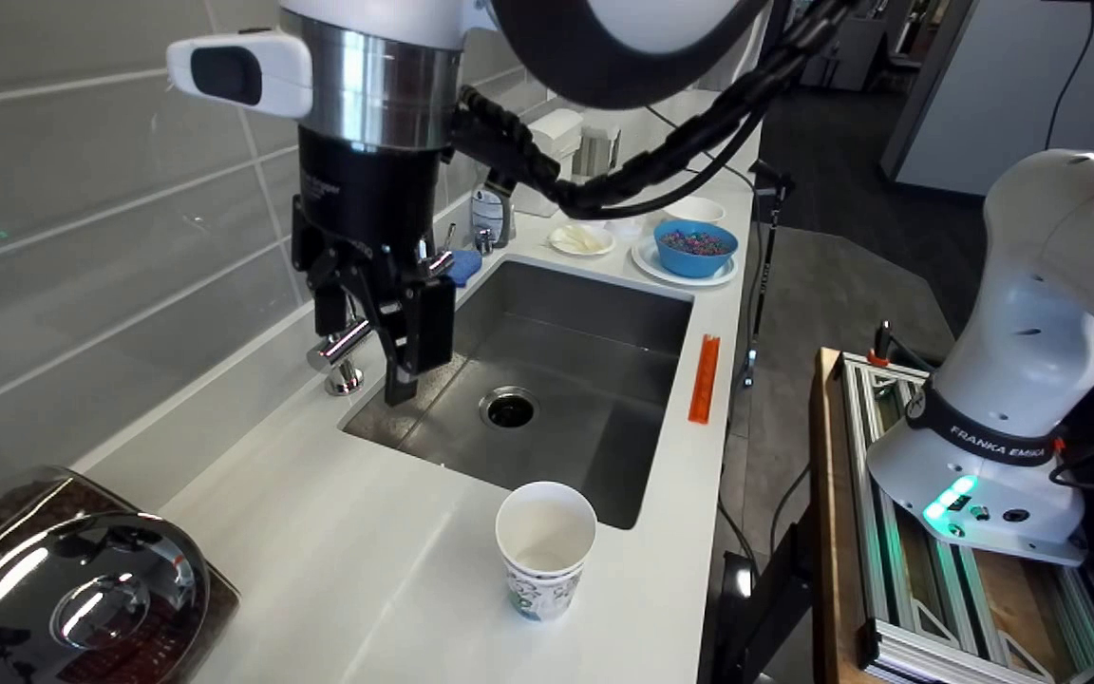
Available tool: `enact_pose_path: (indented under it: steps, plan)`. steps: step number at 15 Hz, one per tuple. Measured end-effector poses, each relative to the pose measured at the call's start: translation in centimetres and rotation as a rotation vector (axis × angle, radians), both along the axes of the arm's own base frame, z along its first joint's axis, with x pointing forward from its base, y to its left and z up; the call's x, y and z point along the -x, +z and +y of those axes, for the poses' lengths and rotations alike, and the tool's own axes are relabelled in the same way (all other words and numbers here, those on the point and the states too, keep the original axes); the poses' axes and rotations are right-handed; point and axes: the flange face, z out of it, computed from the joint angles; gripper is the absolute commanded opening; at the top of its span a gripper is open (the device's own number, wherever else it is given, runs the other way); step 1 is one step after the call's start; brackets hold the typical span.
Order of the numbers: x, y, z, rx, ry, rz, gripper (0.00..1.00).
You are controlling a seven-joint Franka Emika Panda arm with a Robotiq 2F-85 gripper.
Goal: Move the tap faucet to the left then remove the lid from the jar
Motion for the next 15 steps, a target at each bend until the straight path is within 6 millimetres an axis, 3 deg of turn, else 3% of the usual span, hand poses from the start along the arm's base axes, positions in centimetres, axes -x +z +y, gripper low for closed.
enact_pose_path:
  steps: [7, 15]
  plan:
    - [-0.5, -2.4, 4.3, -0.053, 0.053, 0.004, 1.0]
    - [-0.7, -2.6, 4.6, -0.057, 0.049, 0.008, 1.0]
